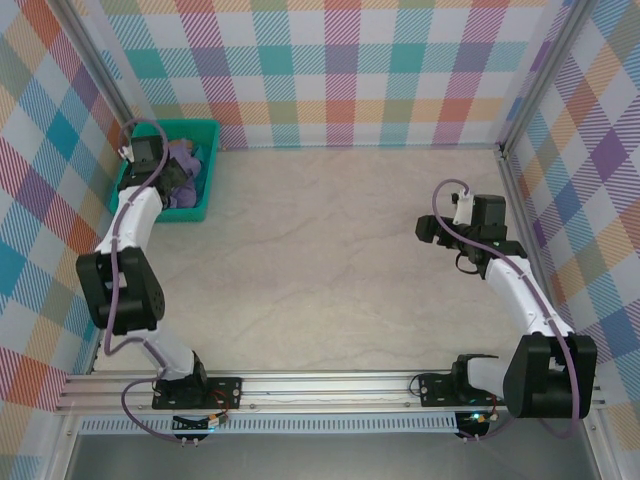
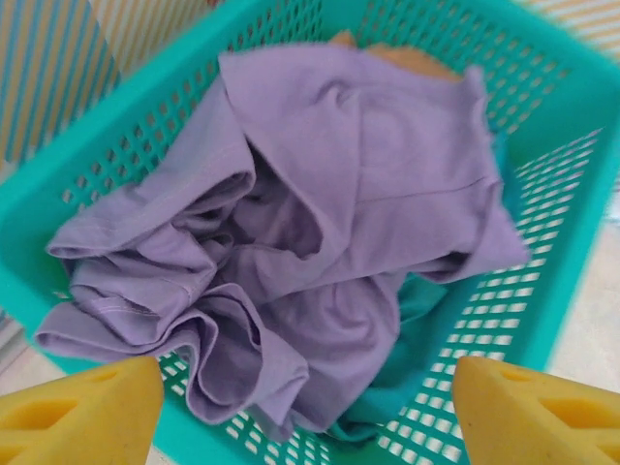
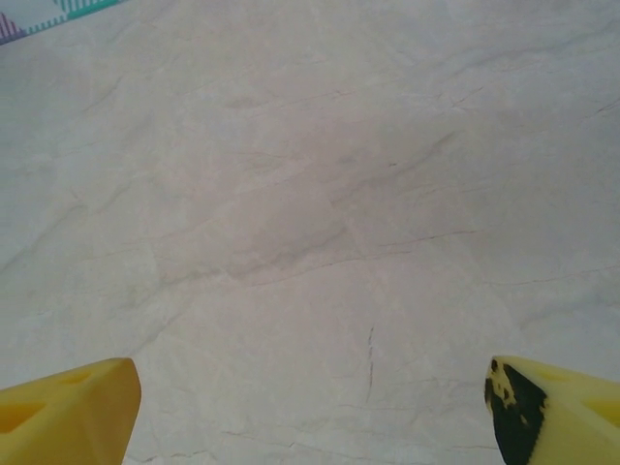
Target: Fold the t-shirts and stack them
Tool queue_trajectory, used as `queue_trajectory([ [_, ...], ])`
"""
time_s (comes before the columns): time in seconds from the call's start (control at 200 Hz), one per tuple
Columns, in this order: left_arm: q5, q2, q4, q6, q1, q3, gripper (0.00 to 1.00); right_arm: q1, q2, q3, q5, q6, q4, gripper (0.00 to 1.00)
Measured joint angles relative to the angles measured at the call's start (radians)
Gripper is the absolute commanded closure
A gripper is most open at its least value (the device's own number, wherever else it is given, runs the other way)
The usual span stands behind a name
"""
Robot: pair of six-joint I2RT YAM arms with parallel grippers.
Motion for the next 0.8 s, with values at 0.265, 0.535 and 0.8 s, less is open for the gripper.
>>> queue_trajectory([
  [0.265, 0.056, 0.246, -0.015, 0.031, 0.034, 0.193, 0.24, 0.000, 0.000, 0.000, -0.026, 0.003, -0.038, 0.10],
  [0.535, 0.011, 0.422, -0.059, 0.069, 0.035, 0.382, 0.22, 0.001, 0.000, 0.000, -0.032, 0.003, -0.045, 0.11],
  [0.8, 0.003, 0.513, -0.085, 0.093, 0.035, 0.449, 0.56, 0.005, -0.005, 0.000, -0.038, 0.006, -0.077, 0.18],
])
